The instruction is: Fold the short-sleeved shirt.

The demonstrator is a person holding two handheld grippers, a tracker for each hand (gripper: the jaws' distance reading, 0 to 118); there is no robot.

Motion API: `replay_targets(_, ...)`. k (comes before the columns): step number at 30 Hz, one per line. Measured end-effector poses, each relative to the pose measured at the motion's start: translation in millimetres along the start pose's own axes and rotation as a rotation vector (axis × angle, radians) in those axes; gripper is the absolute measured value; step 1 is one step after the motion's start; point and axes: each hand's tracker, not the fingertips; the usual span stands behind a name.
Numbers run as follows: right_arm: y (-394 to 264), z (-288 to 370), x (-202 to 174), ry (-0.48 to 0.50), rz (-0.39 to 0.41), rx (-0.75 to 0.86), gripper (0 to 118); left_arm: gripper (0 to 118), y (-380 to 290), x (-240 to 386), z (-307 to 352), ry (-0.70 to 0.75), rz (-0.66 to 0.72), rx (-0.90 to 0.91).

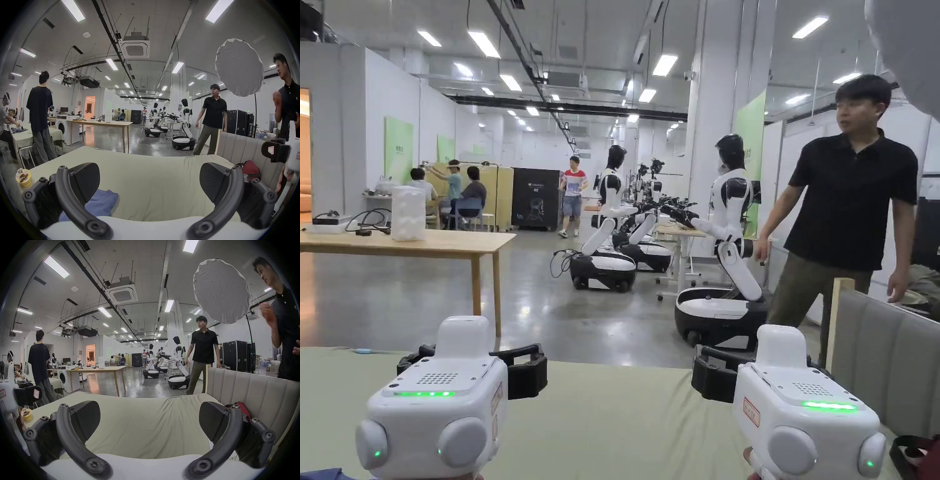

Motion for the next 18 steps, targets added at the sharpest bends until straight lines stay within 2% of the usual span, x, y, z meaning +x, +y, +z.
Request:
replay_targets(14, 0, 2, 1, -0.005, -0.035, 0.001, 118, 118, 0, -3, 0, -0.012, 0.033, -0.017)
replay_targets(16, 1, 2, 0, -0.005, -0.029, 0.006, 118, 118, 1, -2, 0, -0.007, 0.006, -0.020)
replay_targets(17, 3, 3, -4, -0.015, 0.051, 0.022, 118, 118, 3, 1, -1, 0.004, -0.069, -0.018)
replay_targets(18, 5, 7, -13, -0.012, 0.164, 0.038, 118, 118, 5, 6, -2, 0.005, -0.181, -0.012)
